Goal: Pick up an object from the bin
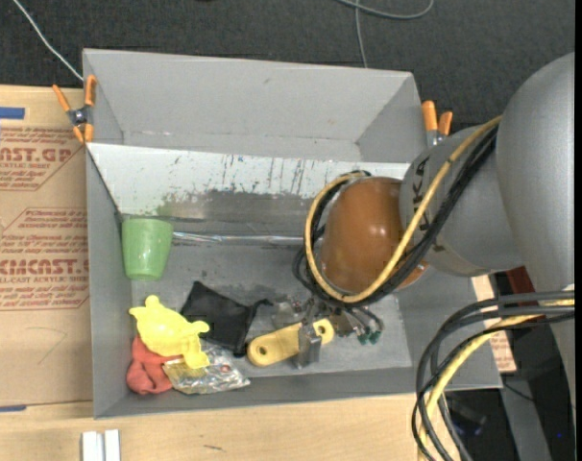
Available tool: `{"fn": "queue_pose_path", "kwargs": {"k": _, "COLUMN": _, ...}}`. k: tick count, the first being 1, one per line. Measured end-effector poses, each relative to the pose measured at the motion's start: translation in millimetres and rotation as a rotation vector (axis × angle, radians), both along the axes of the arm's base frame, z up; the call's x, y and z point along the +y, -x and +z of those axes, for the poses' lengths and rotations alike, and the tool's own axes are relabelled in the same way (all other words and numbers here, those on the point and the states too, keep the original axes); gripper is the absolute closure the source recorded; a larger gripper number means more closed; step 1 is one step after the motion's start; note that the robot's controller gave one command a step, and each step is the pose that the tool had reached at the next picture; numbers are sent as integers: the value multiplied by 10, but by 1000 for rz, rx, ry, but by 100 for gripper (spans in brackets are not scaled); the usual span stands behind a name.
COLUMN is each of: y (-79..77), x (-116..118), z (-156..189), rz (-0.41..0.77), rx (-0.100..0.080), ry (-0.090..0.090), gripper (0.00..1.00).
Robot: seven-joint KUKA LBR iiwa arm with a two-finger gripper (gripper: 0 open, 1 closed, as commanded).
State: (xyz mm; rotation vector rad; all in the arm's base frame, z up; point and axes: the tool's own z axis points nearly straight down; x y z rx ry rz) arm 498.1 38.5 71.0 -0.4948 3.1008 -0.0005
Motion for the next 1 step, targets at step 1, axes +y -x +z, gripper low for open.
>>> {"fn": "queue_pose_path", "kwargs": {"k": 1, "y": -468, "x": 740, "z": -5, "rz": -11, "rx": -4, "ry": -4, "gripper": 100}}
